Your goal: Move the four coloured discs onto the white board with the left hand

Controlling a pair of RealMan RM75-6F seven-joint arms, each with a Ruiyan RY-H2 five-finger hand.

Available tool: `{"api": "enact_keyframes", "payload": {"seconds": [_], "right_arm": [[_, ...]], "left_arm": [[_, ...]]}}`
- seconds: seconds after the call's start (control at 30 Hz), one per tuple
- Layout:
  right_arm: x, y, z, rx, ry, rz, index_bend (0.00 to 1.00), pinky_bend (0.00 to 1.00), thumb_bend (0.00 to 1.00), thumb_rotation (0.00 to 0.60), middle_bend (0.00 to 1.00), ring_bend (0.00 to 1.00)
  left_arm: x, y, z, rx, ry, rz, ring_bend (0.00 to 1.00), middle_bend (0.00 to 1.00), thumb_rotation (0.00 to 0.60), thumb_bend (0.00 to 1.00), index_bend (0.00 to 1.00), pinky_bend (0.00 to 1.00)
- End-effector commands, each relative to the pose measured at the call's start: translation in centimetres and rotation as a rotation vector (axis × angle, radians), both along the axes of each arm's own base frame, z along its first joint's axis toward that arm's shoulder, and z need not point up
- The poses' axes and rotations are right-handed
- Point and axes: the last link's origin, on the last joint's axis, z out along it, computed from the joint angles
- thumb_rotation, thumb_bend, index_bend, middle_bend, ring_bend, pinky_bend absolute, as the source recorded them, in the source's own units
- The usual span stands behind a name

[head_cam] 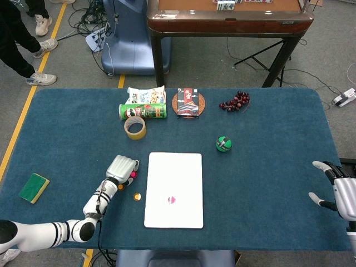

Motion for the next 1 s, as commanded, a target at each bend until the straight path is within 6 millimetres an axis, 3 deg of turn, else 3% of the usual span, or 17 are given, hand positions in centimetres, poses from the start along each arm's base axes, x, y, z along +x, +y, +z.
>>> {"api": "enact_keyframes", "payload": {"seconds": [0.03, 0.37, 0.63, 1.0], "right_arm": [[0.0, 0.0, 0.0, 0.000, 0.000, 0.000, 0.25, 0.48, 0.00, 0.600, 0.27, 0.29], [0.0, 0.0, 0.0, -0.002, 0.000, 0.000, 0.25, 0.48, 0.00, 0.600, 0.27, 0.29], [0.1, 0.0, 0.0, 0.000, 0.001, 0.002, 0.25, 0.48, 0.00, 0.600, 0.27, 0.29], [-0.1, 0.3, 0.5, -0.016, -0.009, 0.000, 0.25, 0.48, 0.00, 0.600, 0.27, 0.29]], "left_arm": [[0.1, -0.1, 0.0, 0.000, -0.005, -0.006, 1.00, 1.00, 0.600, 0.30, 0.61, 1.00], [1.4, -0.6, 0.6, 0.002, -0.034, -0.046, 1.00, 1.00, 0.600, 0.30, 0.64, 1.00], [5.1, -2.3, 1.6, -0.033, -0.101, -0.129, 1.00, 1.00, 0.600, 0.30, 0.64, 1.00], [9.0, -4.1, 0.0, -0.088, -0.123, -0.201, 1.00, 1.00, 0.600, 0.29, 0.63, 1.00]]}}
